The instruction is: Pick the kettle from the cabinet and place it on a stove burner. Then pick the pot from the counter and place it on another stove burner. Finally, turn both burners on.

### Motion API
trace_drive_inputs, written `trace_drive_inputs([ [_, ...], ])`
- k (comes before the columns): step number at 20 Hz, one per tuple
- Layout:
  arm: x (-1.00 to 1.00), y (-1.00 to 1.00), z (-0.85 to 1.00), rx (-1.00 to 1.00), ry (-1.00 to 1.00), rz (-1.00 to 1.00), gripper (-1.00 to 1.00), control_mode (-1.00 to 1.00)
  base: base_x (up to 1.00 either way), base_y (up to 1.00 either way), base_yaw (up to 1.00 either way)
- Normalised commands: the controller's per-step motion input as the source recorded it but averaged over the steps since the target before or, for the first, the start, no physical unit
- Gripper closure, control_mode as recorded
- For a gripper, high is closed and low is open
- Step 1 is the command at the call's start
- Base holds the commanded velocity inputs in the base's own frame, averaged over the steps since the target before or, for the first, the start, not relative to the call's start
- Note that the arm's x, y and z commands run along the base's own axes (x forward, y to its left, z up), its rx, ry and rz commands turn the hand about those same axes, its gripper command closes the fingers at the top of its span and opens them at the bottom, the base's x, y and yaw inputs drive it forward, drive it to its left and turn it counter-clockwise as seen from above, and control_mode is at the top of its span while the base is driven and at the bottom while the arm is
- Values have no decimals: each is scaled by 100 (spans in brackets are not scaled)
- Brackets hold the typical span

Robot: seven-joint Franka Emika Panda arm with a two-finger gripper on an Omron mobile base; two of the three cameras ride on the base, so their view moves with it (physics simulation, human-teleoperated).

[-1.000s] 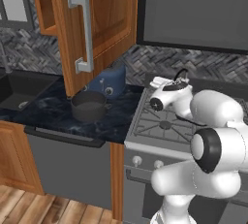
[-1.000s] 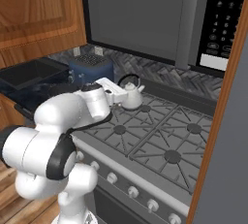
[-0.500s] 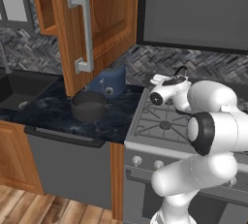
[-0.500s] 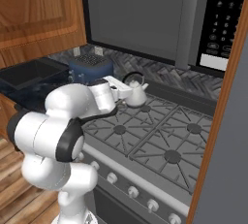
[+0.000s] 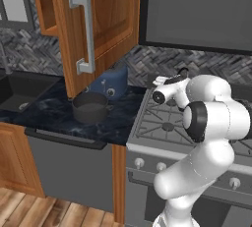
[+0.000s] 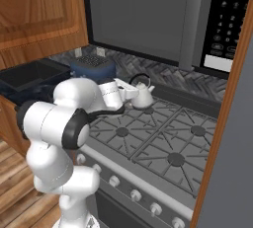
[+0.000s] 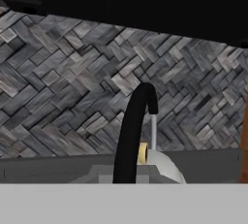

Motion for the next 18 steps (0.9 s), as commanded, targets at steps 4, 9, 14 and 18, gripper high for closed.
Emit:
trace_drive_inputs([
  [4,4,-5,-33,0,-3,0,100,-100,0,0,0],
  [9,1,0,-31,0,-5,0,100,-100,0,0,0],
  [14,5,0,-34,0,-7,0,100,-100,0,0,0],
  [18,6,-1,-38,0,-7,0,100,-100,0,0,0],
])
